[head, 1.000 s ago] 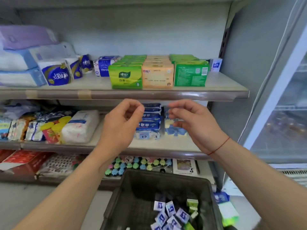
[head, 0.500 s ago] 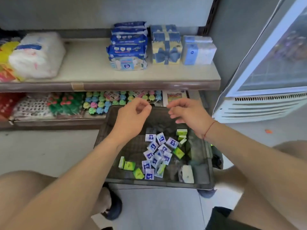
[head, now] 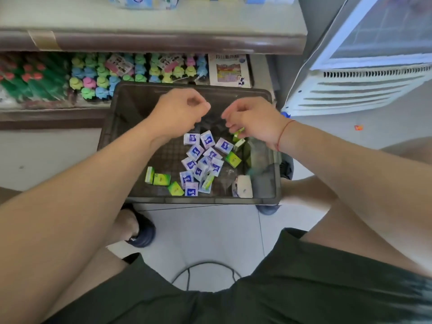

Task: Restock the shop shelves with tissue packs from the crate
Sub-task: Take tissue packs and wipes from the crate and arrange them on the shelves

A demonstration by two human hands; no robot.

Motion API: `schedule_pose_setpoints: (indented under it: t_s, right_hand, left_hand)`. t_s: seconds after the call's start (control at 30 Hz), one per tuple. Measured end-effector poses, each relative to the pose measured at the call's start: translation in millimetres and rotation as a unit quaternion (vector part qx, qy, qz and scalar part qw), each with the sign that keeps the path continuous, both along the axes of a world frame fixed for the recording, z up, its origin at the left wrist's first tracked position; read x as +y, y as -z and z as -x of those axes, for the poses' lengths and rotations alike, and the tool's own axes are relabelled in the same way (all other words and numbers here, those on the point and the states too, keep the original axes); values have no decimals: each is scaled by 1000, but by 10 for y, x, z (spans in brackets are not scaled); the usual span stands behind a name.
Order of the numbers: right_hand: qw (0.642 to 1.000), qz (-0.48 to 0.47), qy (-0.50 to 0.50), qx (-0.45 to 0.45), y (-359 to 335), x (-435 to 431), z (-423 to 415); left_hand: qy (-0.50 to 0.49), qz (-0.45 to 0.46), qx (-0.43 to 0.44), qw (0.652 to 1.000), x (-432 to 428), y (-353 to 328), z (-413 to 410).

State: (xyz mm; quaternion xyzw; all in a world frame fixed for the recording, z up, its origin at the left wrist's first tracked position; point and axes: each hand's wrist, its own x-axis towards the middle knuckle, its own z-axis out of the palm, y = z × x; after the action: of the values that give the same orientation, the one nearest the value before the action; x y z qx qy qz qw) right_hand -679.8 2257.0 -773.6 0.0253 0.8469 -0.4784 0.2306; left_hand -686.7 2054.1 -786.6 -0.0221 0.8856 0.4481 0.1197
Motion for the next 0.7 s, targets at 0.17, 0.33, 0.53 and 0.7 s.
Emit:
schedule_pose_setpoints:
  t_s: [0.17,0.33,0.53,0.7]
  right_hand:
    - [990,-100,-70,-72,515,18,76]
    - [969,-190,-76,-141,1071,13,332]
    - [871,-340,-269,-233,1701,-79,247]
    - [739,-492,-404,-221,2137,-126,-30]
  left_hand:
    - [118,93,-98,984,168,589,22]
    - [107,152,-180,966,-8,1158,85]
    - [89,172,-241,951,-328,1653,118]
    - [94,173,-284,938,-357,2087,98]
